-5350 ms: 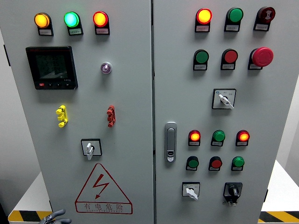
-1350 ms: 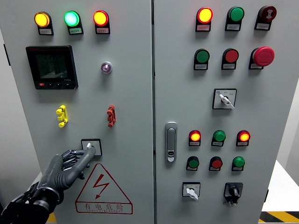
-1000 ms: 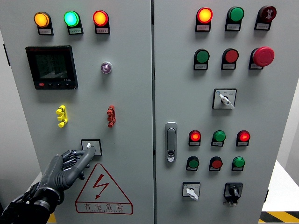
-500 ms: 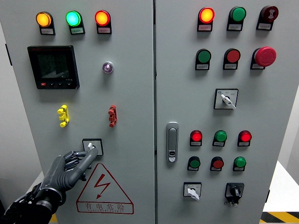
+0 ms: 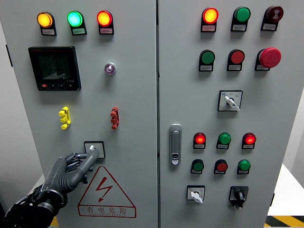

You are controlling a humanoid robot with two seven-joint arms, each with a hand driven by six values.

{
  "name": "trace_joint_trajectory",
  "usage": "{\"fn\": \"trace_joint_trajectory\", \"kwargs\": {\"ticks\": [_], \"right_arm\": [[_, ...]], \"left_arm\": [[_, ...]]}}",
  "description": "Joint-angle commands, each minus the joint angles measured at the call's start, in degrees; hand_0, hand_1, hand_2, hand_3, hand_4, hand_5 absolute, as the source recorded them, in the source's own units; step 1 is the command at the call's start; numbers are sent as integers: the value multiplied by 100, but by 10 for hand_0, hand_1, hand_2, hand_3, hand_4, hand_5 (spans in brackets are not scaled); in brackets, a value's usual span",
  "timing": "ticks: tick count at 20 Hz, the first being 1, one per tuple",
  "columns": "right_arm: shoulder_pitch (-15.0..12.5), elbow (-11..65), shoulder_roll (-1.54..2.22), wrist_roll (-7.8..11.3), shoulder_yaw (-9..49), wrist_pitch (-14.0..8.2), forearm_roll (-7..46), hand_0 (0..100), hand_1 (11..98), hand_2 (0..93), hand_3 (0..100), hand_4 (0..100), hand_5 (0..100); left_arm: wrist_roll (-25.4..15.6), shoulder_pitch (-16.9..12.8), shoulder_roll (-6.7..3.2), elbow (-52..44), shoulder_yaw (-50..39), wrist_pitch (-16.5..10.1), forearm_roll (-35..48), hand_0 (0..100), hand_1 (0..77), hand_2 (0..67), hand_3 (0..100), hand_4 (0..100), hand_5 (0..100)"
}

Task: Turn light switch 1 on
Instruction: 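Twist the switch knob with the left hand until the lamp lights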

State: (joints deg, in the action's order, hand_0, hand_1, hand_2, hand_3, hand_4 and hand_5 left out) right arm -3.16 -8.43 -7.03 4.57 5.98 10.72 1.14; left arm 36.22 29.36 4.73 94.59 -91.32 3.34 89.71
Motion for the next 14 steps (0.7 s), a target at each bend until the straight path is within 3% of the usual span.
{"fn": "trace_joint_trajectory", "kwargs": {"ticks": [1, 14], "right_arm": [[0, -1, 0, 0, 0, 0, 0, 0, 195, 0, 196, 193, 105], [0, 8, 0, 0, 9, 0, 0, 0, 190, 0, 196, 193, 106]], "left_arm": [[8, 17, -7, -37, 0, 0, 3, 0, 449, 500, 757, 860, 691], [175, 131, -7, -151, 0, 0, 3, 0, 445, 508, 762, 869, 703]]}}
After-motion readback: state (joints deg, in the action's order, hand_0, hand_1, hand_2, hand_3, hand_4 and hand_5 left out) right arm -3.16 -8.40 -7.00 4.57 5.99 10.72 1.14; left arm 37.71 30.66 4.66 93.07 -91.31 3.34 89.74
